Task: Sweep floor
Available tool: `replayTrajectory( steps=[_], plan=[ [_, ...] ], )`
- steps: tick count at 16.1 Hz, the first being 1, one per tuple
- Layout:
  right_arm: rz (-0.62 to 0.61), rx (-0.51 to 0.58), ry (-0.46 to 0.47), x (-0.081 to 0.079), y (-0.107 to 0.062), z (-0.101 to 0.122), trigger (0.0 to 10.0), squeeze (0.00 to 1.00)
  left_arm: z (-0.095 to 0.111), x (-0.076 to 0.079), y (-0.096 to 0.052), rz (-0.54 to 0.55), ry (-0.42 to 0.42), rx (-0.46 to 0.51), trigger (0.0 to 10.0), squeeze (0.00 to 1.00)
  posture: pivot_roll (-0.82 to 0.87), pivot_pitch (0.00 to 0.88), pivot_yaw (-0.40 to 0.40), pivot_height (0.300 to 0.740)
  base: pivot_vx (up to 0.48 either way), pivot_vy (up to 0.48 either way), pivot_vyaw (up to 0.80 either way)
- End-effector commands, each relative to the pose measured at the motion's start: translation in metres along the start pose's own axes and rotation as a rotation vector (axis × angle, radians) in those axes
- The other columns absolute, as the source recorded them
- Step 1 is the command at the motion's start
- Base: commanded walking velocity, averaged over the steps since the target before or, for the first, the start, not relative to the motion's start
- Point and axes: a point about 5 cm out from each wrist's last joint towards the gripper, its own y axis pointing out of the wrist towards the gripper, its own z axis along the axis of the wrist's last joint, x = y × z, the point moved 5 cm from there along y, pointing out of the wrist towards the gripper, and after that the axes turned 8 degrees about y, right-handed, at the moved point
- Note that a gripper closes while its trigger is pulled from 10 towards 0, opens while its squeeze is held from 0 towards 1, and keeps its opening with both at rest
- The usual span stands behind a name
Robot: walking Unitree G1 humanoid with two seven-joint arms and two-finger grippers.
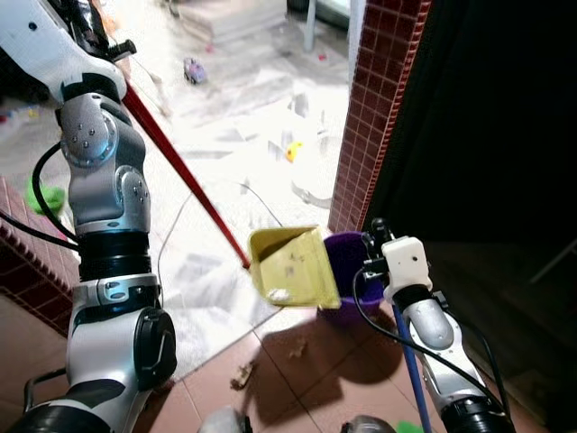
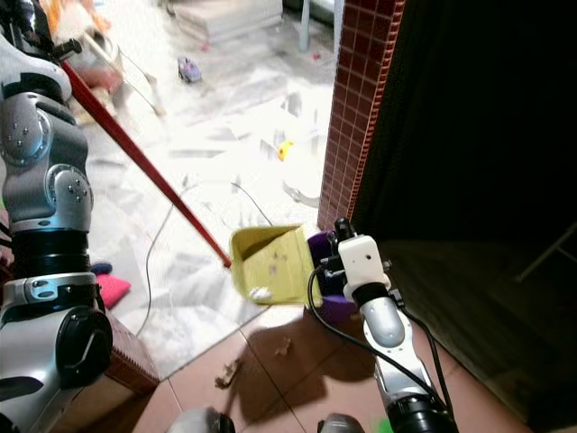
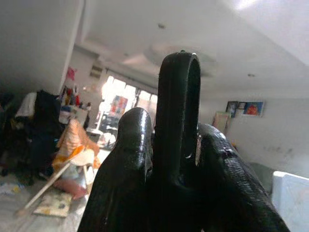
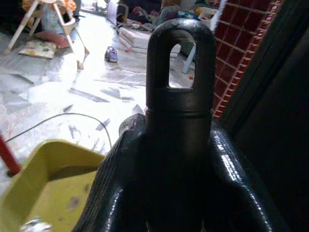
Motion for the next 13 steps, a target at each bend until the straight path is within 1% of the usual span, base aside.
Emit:
replayTrajectory(
  steps=[1, 9, 13],
  plan=[
    [0.008, 0.054, 0.001, -0.0008, 0.0046, 0.0134, 10.0, 0.00, 0.0214, 0.0040, 0.0046, -0.006, -0.023, 0.079, 10.0, 0.00, -0.12, 0.000, 0.073, 0.740, 0.435, 0.000, 0.00],
    [0.014, 0.054, 0.004, -0.0035, 0.0057, 0.0133, 10.0, 0.00, 0.0225, 0.0066, 0.0046, -0.016, -0.018, 0.084, 10.0, 0.00, -0.12, 0.000, 0.078, 0.740, 0.457, 0.000, 0.00],
    [0.023, 0.042, -0.008, -0.0057, 0.0061, 0.0116, 10.0, 0.00, 0.0203, 0.0083, 0.0039, -0.017, -0.031, 0.073, 10.0, 0.00, -0.12, 0.000, 0.076, 0.740, 0.469, 0.000, 0.00]
  ],
)
